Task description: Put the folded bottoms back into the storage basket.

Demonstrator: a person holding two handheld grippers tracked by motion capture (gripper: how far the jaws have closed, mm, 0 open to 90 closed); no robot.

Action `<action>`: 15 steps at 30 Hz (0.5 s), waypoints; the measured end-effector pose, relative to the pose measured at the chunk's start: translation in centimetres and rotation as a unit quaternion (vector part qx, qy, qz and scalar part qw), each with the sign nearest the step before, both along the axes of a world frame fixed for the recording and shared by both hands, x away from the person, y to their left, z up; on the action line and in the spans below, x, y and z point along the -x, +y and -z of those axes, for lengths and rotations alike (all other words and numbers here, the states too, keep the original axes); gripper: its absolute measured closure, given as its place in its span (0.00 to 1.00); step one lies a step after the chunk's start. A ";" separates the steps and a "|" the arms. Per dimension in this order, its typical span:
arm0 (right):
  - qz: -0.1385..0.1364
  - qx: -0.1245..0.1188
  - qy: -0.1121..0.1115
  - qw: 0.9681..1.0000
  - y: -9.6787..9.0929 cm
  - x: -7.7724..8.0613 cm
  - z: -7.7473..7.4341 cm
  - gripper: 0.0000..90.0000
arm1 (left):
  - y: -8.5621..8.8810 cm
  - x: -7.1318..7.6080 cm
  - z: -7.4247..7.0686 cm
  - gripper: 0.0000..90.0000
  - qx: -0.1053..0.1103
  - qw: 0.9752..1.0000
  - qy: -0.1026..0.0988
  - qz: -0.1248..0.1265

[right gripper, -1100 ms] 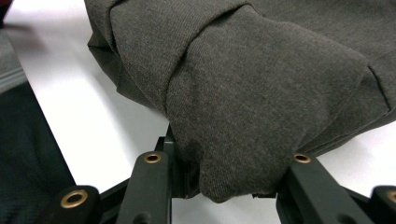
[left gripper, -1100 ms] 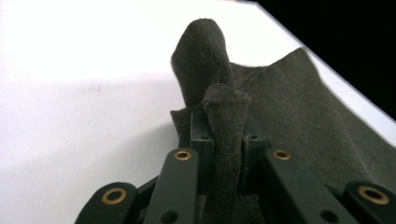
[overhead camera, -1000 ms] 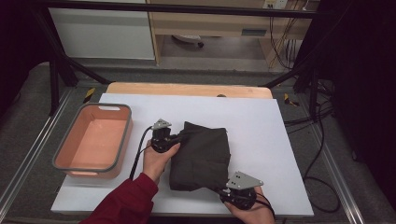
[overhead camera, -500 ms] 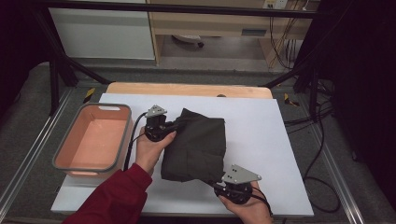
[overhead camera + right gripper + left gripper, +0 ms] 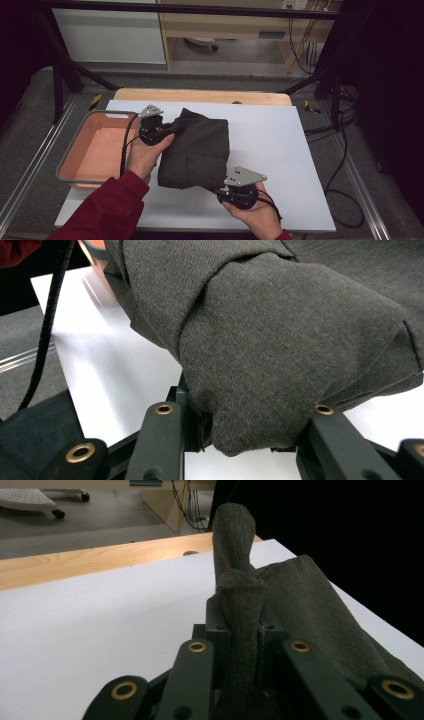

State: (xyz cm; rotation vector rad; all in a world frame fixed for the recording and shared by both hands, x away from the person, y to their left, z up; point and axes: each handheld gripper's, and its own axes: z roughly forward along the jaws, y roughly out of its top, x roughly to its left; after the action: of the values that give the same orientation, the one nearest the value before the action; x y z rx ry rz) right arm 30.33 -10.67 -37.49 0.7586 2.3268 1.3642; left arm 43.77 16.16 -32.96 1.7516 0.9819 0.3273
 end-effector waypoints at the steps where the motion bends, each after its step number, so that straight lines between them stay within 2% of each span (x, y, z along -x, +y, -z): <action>1: 0.000 0.000 0.000 1.000 0.0 0.0 0.0 0.74 | 0.2 -0.1 -0.2 0.90 -0.002 1.000 -0.001 -0.001; 15: -0.024 -0.005 0.002 1.000 3.2 -2.4 -2.5 0.73 | 3.3 -1.1 -3.1 0.90 0.003 0.999 -0.019 -0.026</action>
State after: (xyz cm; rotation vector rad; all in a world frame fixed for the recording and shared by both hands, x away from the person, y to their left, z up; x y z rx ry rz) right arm 32.71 -7.50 -35.04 0.7135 2.3572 1.3974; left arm 44.85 19.44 -29.84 1.7105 1.0027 0.3887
